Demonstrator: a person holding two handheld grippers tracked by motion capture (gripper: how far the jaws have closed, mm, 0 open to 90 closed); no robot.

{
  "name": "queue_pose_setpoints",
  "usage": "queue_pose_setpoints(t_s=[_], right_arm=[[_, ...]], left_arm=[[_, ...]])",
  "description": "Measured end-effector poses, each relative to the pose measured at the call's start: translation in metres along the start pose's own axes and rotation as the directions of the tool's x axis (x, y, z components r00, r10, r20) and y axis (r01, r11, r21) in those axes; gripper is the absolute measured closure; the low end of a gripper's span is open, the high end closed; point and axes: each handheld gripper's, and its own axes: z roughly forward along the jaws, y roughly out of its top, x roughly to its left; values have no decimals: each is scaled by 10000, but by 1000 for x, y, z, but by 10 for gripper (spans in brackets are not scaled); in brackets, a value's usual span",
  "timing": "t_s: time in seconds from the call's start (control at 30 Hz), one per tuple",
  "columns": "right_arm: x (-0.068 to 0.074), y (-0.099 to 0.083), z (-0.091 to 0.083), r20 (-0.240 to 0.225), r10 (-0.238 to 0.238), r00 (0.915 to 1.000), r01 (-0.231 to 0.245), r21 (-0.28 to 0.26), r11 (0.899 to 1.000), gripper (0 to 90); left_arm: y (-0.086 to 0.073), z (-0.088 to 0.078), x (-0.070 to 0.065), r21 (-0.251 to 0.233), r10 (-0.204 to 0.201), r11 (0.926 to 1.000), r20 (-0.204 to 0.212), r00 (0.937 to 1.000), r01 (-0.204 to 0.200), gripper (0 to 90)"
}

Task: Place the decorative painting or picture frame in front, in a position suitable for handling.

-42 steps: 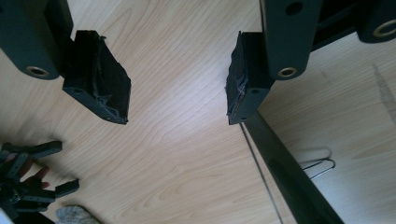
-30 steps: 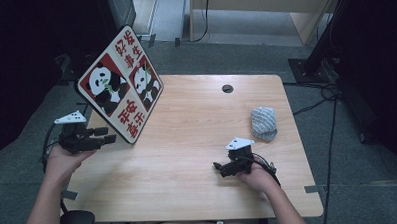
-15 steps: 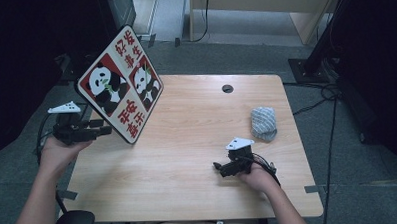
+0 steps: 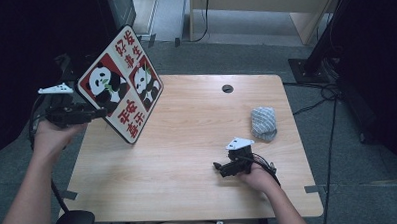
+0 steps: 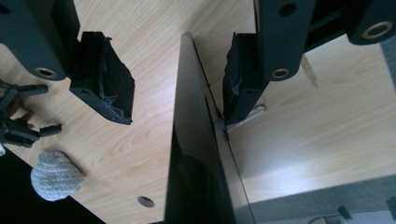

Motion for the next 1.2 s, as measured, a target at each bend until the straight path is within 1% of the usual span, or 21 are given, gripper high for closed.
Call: queue_pose_setpoints(t_s=[0.03,0.07,0.1,0.13,0.17,0.4,0.43,0.47,0.53,0.57,0.6,0.73,0.77,0.8,0.83,0.9,1.0,1.07,1.1,1.17,1.2], right_arm=[[0,0,0,0,-3,10000,3,-5,10000,0],[0,0,0,0,7,10000,-7,2,10000,0],[0,0,0,1,10,10000,-10,1,10000,0],[0,0,0,4,6,10000,-6,-4,10000,0],[0,0,0,2,16,10000,-16,4,10000,0],[0,0,0,-6,13,10000,-13,11,10000,0],[0,0,0,-6,13,10000,-13,11,10000,0],[0,0,0,-5,12,10000,-12,16,10000,0],[0,0,0,-6,12,10000,-12,17,10000,0],[0,0,0,-3,11,10000,-11,17,10000,0],[0,0,0,-3,11,10000,-11,17,10000,0],[0,0,0,3,16,10000,-16,14,10000,0],[0,0,0,3,18,10000,-18,14,10000,0],[0,0,0,4,20,10000,-20,15,10000,0],[0,0,0,4,20,10000,-20,15,10000,0],[0,0,0,-4,16,10000,-16,18,10000,0],[0,0,0,-9,-2,10000,2,10,10000,0],[0,0,0,-9,-18,10000,18,2,10000,0],[0,0,0,-5,-4,10000,4,12,10000,0],[0,0,0,-6,1,10000,-1,13,10000,0],[0,0,0,-3,-4,10000,4,12,10000,0]], left_arm=[[0,0,0,0,0,10000,0,10000,0,437],[6,-2,0,-125,-25,9999,-8,10000,25,439],[6,-2,0,-125,-25,9999,-8,10000,25,441],[13,-4,1,-159,-25,9999,-29,10000,24,444],[16,-5,1,-101,-27,9999,-117,9999,26,448],[41,-6,6,10,-62,10000,-341,9994,62,476],[41,-6,6,10,-62,10000,-341,9994,62,478],[47,-5,7,111,-30,9999,-351,9994,34,482],[53,-4,8,233,-11,9997,-412,9992,20,483],[57,-4,8,264,7,9997,-370,9993,2,483],[57,-4,8,264,7,9997,-370,9993,2,485],[70,-1,12,387,18,9992,-461,9989,0,487],[70,-1,12,387,18,9992,-461,9989,0,487],[72,0,14,401,-95,9991,-383,9992,110,488],[72,0,14,401,-95,9991,-383,9992,110,489],[78,1,14,482,-48,9988,-448,9990,69,492],[84,4,17,551,-211,9982,-458,9987,236,495],[86,5,18,602,-214,9979,-522,9984,245,500],[91,6,20,694,-250,9972,-531,9983,287,502],[93,7,21,674,-276,9972,-518,9983,311,502],[96,8,21,771,-252,9966,-551,9982,295,503]])
